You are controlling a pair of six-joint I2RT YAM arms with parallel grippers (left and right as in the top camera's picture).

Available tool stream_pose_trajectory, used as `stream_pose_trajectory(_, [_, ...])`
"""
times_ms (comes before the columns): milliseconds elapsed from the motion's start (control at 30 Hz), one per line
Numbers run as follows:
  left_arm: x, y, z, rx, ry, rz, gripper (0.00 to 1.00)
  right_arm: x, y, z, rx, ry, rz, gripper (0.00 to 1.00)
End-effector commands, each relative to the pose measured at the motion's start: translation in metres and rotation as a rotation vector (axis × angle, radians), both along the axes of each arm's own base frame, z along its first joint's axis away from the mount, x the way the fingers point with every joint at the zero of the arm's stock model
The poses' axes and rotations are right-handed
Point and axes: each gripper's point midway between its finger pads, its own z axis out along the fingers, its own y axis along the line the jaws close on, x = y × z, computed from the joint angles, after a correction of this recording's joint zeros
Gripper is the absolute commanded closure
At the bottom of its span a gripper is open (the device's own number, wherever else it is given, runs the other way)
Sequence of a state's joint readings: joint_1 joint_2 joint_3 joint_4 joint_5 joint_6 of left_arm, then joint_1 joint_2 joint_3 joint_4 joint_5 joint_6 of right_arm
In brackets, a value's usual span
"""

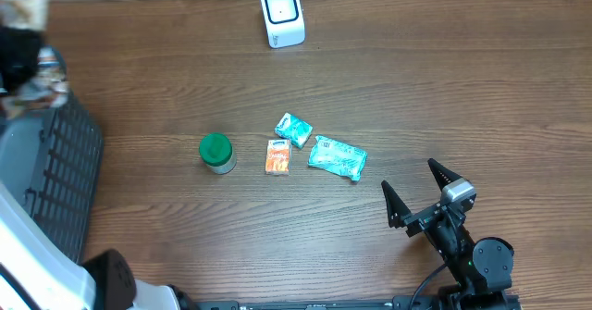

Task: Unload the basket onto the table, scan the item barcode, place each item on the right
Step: 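Lift the pouch out and carry it toward the table center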

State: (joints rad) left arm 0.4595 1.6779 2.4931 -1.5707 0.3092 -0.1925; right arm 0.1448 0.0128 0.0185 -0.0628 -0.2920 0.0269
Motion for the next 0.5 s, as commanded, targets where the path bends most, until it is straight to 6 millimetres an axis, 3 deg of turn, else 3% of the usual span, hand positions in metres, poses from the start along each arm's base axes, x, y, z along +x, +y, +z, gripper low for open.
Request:
stream_pose_trajectory(0, [0.006,-0.07,-0.001,-0.053,0.013,-0.184,0.96,-0.001,0.002,-0.002,0.007,-0.002,0.009,0.0])
stream_pose_trajectory(133, [0.019,-0.137,-0.03,-0.02,0.122,-0.345,0.96,-0.001,0.002,-0.002,0.007,-0.002,0.009,0.0])
stream_pose_trajectory(467, [0.042,-0.28,-0.149,0.098,0.42,-0.486,0.96,-0.001,0.002,-0.001,0.007,-0.002,0.009,0.0])
